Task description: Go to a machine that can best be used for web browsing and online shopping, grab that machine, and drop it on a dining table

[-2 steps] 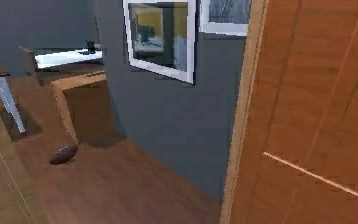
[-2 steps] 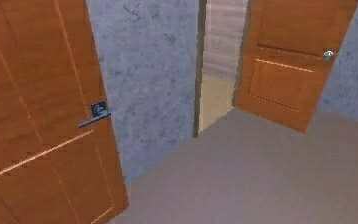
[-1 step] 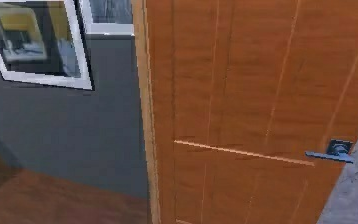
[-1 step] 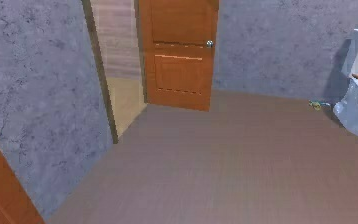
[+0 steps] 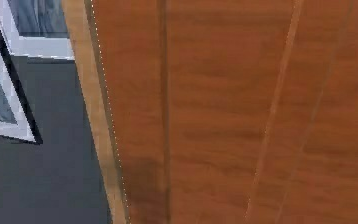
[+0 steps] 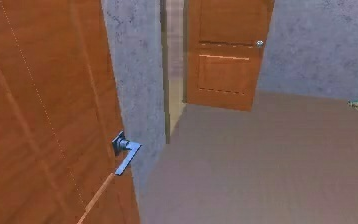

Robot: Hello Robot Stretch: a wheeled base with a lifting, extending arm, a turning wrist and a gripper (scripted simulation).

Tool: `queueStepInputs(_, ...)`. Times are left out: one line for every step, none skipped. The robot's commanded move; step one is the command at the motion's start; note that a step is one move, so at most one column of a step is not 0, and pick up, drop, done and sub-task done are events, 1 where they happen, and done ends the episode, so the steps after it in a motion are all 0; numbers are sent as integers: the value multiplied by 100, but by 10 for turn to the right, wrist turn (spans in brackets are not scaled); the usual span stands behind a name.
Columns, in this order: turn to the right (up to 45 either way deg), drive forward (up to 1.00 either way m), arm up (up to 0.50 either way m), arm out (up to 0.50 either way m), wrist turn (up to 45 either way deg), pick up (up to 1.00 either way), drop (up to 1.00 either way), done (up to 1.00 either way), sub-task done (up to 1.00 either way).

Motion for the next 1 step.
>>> queueStepInputs(-450,0,0,0,0,0,0,0,0)
